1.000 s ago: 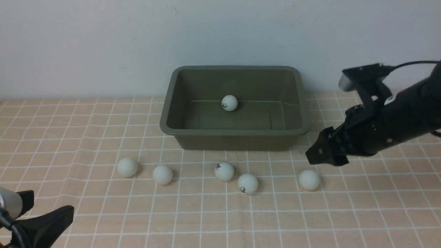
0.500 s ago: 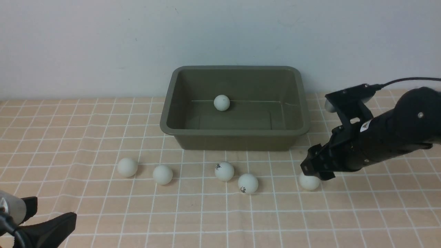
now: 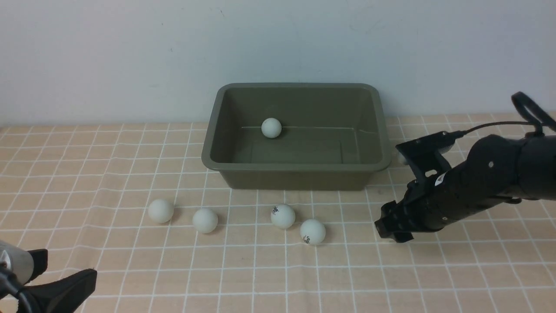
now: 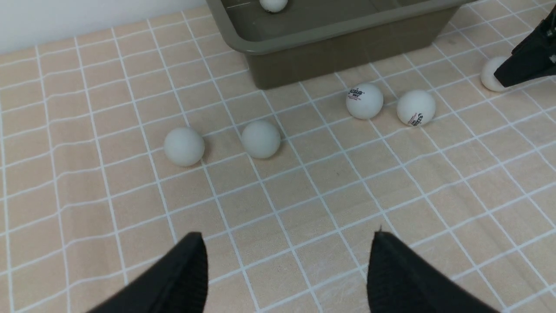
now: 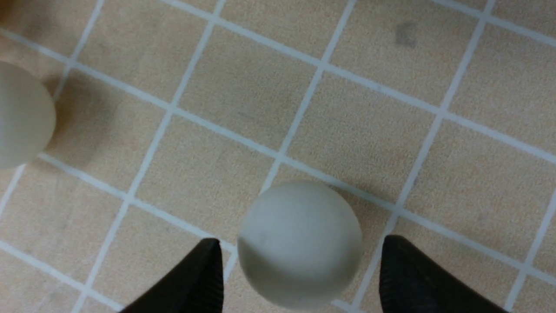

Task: Put the table tennis balls into the box on the light coffee tablecloth.
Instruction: 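Reach for and grasp a ping pong ball on the table, then release the ping pong ball into the bin and lift the gripper away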

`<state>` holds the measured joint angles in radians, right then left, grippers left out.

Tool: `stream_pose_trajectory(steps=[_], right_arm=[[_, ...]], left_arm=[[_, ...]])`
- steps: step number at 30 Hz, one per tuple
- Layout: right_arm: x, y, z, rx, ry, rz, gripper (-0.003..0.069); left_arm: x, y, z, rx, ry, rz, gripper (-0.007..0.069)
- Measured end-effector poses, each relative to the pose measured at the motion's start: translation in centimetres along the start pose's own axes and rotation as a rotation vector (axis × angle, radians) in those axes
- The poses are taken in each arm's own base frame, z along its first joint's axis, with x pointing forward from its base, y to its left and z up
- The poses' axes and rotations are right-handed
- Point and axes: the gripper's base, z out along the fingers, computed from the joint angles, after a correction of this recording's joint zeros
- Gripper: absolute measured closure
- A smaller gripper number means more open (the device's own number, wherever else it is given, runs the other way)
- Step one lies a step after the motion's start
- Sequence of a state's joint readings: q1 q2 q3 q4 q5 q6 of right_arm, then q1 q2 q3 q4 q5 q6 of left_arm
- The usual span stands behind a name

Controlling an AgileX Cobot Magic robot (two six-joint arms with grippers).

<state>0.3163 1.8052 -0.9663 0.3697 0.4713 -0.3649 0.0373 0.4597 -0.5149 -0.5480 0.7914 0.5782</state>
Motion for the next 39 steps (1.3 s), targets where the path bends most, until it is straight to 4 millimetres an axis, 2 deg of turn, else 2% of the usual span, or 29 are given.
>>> stream_pose_trajectory(steps=[4, 6, 10, 14, 19, 22, 24, 30, 34, 35, 39], right_arm=[[0.0, -0.2, 0.8, 0.01, -0.006, 0.001, 0.0244], [0.0, -0.3, 0.9, 0.016, -0.01, -0.005, 0.0302], [-0.1, -0.5, 0.4, 0.042, -0.017, -0.08, 0.03], [-0.8, -1.7, -2.7, 0.099, -0.071, -0.118, 0.03], [-1.4, -4.6, -7.7, 0.178, -0.197, -0.007, 0.03], [-2.1, -4.8, -9.5, 0.184, -0.26, -0.003, 0.03], [-2.8, -4.3, -10.0, 0.162, -0.285, -0.018, 0.03], [-6.4, -1.0, -10.3, 0.033, -0.356, -0.132, 0.03], [-8.7, 0.2, -9.4, -0.048, -0.383, -0.125, 0.03], [-10.1, 0.4, -8.5, -0.079, -0.385, -0.11, 0.03], [-12.3, 0.3, -6.0, -0.136, -0.339, -0.116, 0.03]], left_arm=[[0.0, 0.0, 0.0, 0.003, 0.004, 0.0, 0.0209], [0.1, 0.0, 0.0, 0.004, 0.006, 0.0, 0.0209], [0.1, 0.0, 0.0, 0.005, 0.008, 0.0, 0.0209], [0.1, -0.1, 0.0, 0.006, 0.009, 0.0, 0.0209], [0.1, -0.1, 0.0, 0.006, 0.01, 0.0, 0.0209], [0.1, -0.1, 0.0, 0.006, 0.01, 0.0, 0.0209], [0.1, -0.1, 0.0, 0.007, 0.01, 0.0, 0.0209], [0.1, -0.1, 0.0, 0.009, 0.013, 0.0, 0.0209], [0.1, -0.1, 0.0, 0.01, 0.015, 0.0, 0.0209], [0.2, -0.1, 0.0, 0.011, 0.017, 0.0, 0.0209], [0.3, -0.2, 0.0, 0.021, 0.032, 0.0, 0.0209]])
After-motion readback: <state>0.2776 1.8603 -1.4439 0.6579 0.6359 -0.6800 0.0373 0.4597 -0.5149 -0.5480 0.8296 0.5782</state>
